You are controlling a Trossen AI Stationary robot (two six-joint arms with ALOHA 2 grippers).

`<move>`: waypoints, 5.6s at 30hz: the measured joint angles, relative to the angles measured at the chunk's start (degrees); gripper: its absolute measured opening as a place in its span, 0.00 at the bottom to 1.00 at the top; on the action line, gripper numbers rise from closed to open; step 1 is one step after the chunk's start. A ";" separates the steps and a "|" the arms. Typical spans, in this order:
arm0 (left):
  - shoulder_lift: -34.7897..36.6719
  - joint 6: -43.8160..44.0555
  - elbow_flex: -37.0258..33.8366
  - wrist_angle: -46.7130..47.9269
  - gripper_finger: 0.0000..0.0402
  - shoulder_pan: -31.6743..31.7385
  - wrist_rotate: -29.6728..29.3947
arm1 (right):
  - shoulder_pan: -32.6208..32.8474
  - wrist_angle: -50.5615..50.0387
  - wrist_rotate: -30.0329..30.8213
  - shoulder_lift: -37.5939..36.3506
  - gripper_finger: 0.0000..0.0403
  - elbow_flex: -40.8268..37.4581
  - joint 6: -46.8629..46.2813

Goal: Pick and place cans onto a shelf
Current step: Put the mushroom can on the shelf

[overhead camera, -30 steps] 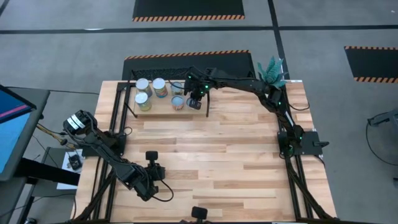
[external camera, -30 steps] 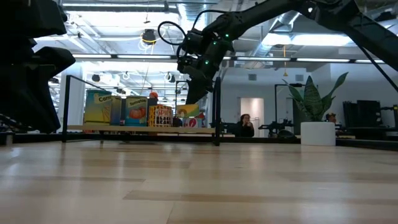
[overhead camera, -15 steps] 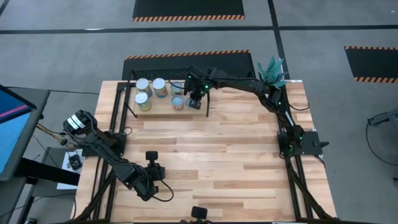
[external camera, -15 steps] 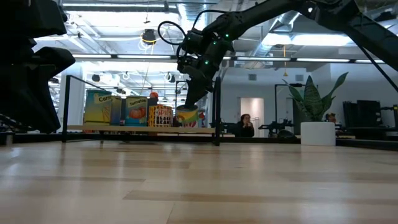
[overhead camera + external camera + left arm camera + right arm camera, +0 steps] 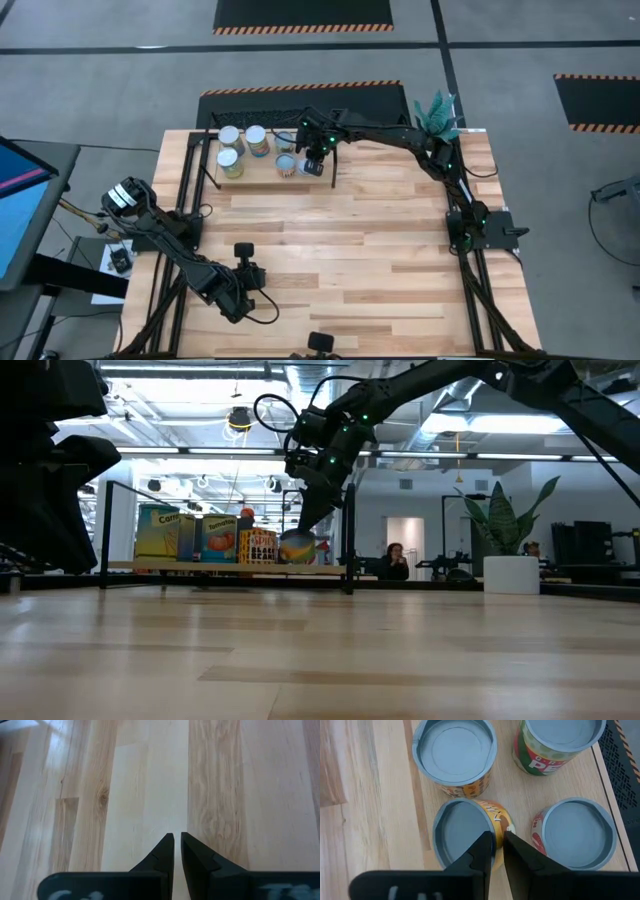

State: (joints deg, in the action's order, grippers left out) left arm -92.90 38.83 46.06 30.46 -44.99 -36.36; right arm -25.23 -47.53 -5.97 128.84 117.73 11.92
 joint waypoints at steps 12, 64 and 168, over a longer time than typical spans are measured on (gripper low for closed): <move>0.00 0.63 0.00 0.00 0.06 0.00 0.02 | 0.00 -2.42 2.37 -0.02 0.18 0.00 -0.35; 54.56 -30.55 25.05 30.55 0.06 15.70 -15.46 | 10.94 -20.25 13.51 -0.09 0.18 16.09 18.55; 48.26 -37.52 25.00 26.21 0.06 19.89 -2.97 | 13.40 -23.42 32.84 12.63 0.17 16.90 6.93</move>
State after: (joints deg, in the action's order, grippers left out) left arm -44.64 1.31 71.07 56.66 -25.10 -39.33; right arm -11.83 -70.95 26.88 141.47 134.63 18.85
